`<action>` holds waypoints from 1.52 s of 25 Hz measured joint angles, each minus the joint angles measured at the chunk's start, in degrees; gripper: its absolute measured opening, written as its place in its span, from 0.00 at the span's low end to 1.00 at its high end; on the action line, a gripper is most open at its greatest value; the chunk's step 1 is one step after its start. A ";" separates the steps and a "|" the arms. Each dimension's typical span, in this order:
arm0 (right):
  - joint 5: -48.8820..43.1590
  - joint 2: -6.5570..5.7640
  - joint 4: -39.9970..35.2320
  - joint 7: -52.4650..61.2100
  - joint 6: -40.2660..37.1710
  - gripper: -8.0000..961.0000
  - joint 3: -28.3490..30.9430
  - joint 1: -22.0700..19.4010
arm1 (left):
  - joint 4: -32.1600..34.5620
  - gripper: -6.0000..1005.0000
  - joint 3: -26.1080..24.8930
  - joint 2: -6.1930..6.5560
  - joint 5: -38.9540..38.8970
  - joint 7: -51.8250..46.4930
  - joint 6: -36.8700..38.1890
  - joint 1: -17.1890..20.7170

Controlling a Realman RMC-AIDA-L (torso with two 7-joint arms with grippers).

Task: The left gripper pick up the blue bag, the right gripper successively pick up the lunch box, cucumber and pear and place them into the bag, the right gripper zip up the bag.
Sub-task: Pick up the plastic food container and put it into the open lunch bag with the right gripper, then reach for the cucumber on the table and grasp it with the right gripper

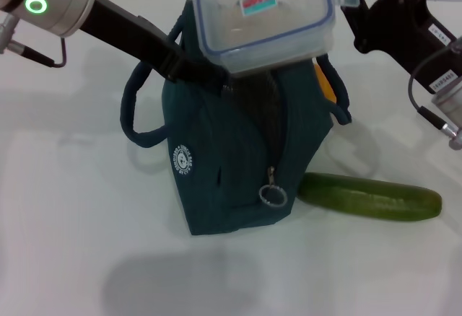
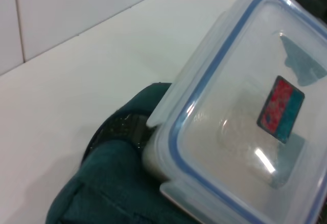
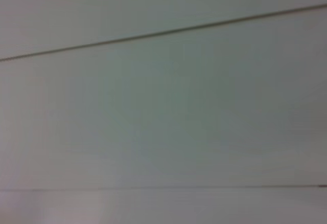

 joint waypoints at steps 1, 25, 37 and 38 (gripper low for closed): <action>-0.02 0.00 -0.15 -0.01 0.21 0.11 0.00 -0.44 | 0.02 0.05 -0.10 0.00 0.03 0.03 -0.01 0.03; 0.04 -0.01 -0.57 -1.14 1.40 0.30 0.17 0.99 | 0.64 0.05 -0.35 0.00 0.00 0.61 -0.49 0.18; 0.09 -0.02 -8.45 -1.13 -5.22 0.64 -1.14 0.03 | 0.67 0.05 -0.36 0.00 0.13 1.38 -1.27 0.71; 0.09 -0.03 -10.23 -1.14 -5.82 0.66 -1.38 -1.16 | 0.66 0.05 -0.35 0.00 0.12 1.40 -1.30 0.74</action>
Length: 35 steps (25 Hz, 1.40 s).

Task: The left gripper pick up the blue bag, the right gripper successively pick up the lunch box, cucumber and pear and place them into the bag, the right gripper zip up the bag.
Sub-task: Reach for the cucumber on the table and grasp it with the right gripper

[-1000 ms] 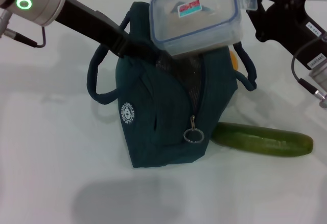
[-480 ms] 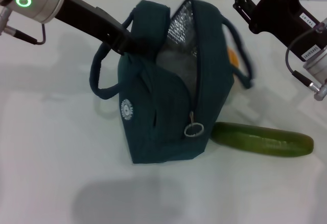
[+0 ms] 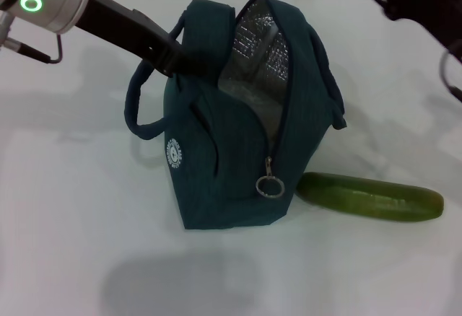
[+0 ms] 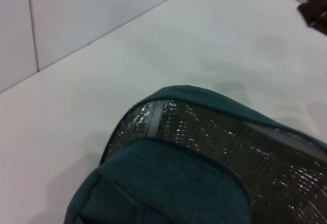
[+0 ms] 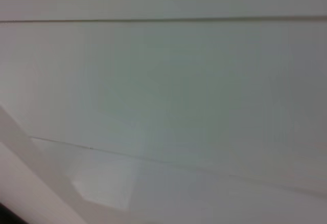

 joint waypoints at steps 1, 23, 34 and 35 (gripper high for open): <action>-0.01 -0.03 -1.34 -0.05 -0.36 0.69 -0.17 -1.05 | 0.00 0.05 0.01 0.00 0.01 0.02 -0.08 0.04; -27.56 -10.79 -45.00 -9.53 -1.55 0.90 -22.85 -10.00 | -1.17 0.05 -1.72 -0.89 -0.63 2.21 -2.85 1.64; -56.14 -7.42 -62.89 -4.67 -7.63 0.90 -25.39 -1.57 | -1.76 0.05 -1.67 -1.42 -0.65 3.66 -3.66 2.10; -56.94 -6.76 -64.64 -3.77 -7.97 0.90 -25.63 -0.79 | -2.04 0.05 -1.67 -1.44 -0.66 3.81 -3.66 2.10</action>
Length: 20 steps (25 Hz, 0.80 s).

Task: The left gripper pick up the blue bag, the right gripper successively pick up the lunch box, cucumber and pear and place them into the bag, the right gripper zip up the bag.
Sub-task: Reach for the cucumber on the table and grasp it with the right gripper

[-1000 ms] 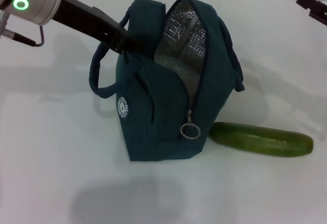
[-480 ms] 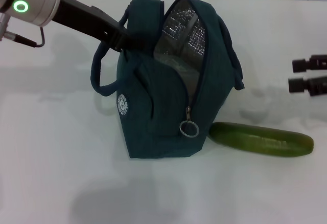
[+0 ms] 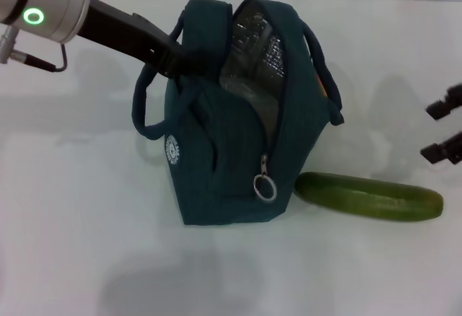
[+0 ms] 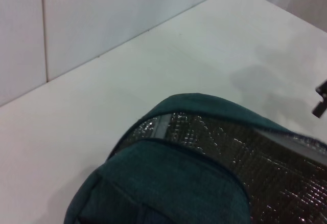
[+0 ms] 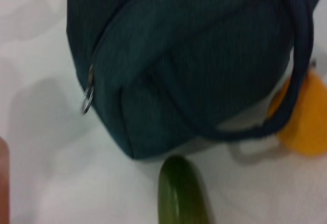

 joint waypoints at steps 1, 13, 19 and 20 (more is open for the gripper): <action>-0.90 0.31 -0.92 1.03 -0.24 0.90 -0.50 0.93 | -0.38 0.05 0.00 -0.04 0.01 0.22 0.00 0.00; -13.01 5.12 -1.26 6.58 -0.54 0.90 -11.26 10.63 | -0.87 0.04 0.01 -0.55 -0.31 1.49 -0.11 -0.29; -12.16 6.42 -1.09 8.36 -0.05 0.90 -16.98 11.34 | -0.94 0.04 0.00 -0.58 -0.44 1.58 -0.17 -0.17; -11.68 6.48 -0.85 8.58 0.17 0.90 -17.77 11.33 | -0.95 0.04 0.00 -0.61 -0.45 1.58 -0.17 -0.16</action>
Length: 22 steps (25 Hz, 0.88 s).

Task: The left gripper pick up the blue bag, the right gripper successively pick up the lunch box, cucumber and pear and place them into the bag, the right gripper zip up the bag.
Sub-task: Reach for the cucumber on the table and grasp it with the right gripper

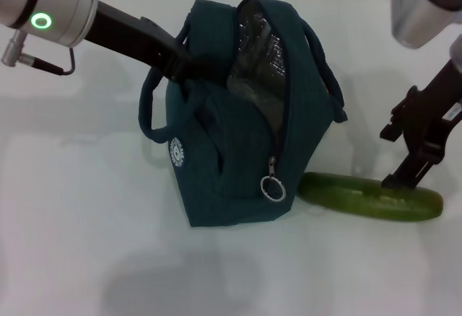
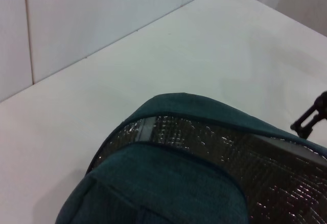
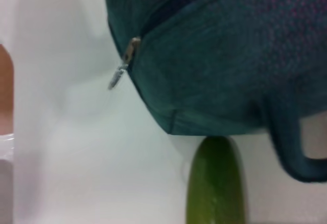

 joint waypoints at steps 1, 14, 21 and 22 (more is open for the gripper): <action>0.38 0.04 0.24 0.14 0.24 0.90 -0.60 -0.03 | -0.01 0.04 0.00 -0.04 -0.01 0.00 0.00 -0.01; 2.72 0.24 5.61 0.30 6.23 0.90 -8.04 -0.19 | -0.01 0.04 0.04 -0.24 -0.94 -0.11 0.00 0.19; 3.99 0.30 8.12 0.87 7.94 0.90 -10.17 0.50 | -0.01 0.04 0.00 -0.31 -0.94 -0.27 0.01 0.27; 4.00 0.30 8.13 0.87 8.29 0.90 -10.57 0.46 | 0.00 0.04 0.00 -0.32 -0.94 -0.29 0.01 0.26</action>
